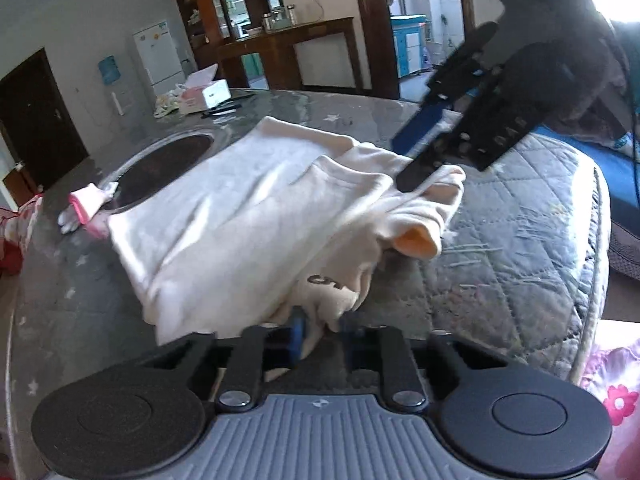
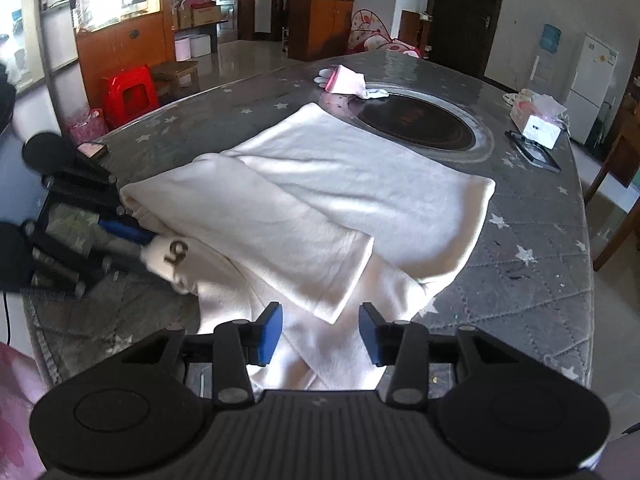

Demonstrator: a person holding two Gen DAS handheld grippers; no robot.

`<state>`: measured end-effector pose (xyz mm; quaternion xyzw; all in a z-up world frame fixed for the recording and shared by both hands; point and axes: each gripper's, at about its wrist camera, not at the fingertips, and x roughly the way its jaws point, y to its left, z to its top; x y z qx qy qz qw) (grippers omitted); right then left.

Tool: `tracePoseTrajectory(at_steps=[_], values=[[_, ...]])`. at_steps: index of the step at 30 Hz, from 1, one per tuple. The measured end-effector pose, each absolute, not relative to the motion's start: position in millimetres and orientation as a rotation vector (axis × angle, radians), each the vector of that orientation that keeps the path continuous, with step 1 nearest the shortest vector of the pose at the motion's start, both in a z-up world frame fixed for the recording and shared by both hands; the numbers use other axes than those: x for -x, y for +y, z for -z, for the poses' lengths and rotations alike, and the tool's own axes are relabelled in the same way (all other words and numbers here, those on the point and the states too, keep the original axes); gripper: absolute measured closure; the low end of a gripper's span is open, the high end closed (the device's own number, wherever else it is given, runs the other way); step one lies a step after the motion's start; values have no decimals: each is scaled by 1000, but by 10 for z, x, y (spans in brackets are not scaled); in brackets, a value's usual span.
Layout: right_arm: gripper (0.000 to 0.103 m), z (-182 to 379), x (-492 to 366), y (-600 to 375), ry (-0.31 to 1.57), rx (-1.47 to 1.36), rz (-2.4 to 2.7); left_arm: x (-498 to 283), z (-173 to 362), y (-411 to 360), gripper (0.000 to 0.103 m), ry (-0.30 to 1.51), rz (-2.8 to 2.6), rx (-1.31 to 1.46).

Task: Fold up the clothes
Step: 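Grasp the sweatshirt hem with the left gripper while the right gripper grasps the sleeve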

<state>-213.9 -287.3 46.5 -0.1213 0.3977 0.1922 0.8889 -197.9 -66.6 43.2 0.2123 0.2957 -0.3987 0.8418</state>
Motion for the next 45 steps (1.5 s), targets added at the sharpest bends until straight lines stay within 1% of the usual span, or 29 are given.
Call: tracePoseTrajectory(at_steps=[2, 4, 6, 9, 13, 14, 15, 16, 19, 20, 22, 24, 25, 27, 28, 29, 31, 34, 36, 41, 42, 45], values=[[59, -475, 2176, -2872, 821, 264, -409, 1940, -476, -665, 88, 625, 836, -427], [56, -489, 2212, -2856, 813, 273, -427, 1901, -520, -665, 89, 624, 830, -405], [49, -493, 2256, -2817, 802, 292, -452, 1812, -604, -665, 89, 630, 831, -363], [43, -451, 2332, -2719, 780, 340, -478, 1691, -680, -682, 89, 644, 835, -321], [42, -333, 2370, -2585, 757, 413, -489, 1520, -703, -687, 89, 695, 831, -250], [40, -304, 2378, -2547, 749, 433, -494, 1477, -701, -689, 89, 709, 829, -235], [36, -288, 2392, -2512, 736, 457, -499, 1444, -695, -685, 89, 719, 829, -224], [34, -272, 2406, -2477, 723, 480, -504, 1413, -690, -682, 89, 728, 826, -212], [32, -235, 2427, -2393, 693, 539, -502, 1311, -688, -678, 89, 751, 822, -181], [34, -228, 2420, -2381, 688, 550, -493, 1291, -690, -675, 89, 755, 825, -173], [40, -216, 2383, -2385, 682, 554, -470, 1271, -684, -676, 89, 757, 829, -168], [55, -205, 2338, -2402, 683, 539, -458, 1263, -671, -671, 89, 759, 834, -163], [59, -199, 2313, -2415, 686, 527, -453, 1262, -665, -667, 89, 761, 836, -162], [77, -198, 2268, -2444, 693, 498, -434, 1281, -653, -650, 88, 758, 845, -163], [81, -220, 2248, -2480, 698, 465, -433, 1304, -649, -638, 86, 751, 850, -170], [87, -241, 2227, -2517, 702, 431, -432, 1333, -647, -627, 85, 742, 853, -180], [89, -292, 2187, -2587, 708, 376, -430, 1399, -645, -603, 82, 720, 859, -200], [90, -383, 2133, -2672, 711, 306, -430, 1539, -644, -556, 73, 677, 864, -242], [91, -444, 2096, -2729, 713, 260, -429, 1651, -632, -515, 58, 646, 862, -279], [91, -562, 2025, -2793, 706, 185, -427, 1892, -579, -428, 49, 581, 840, -374], [91, -581, 2010, -2802, 704, 175, -424, 1924, -568, -412, 46, 571, 838, -385], [92, -623, 1961, -2819, 706, 146, -415, 2008, -529, -364, 43, 549, 841, -411]])
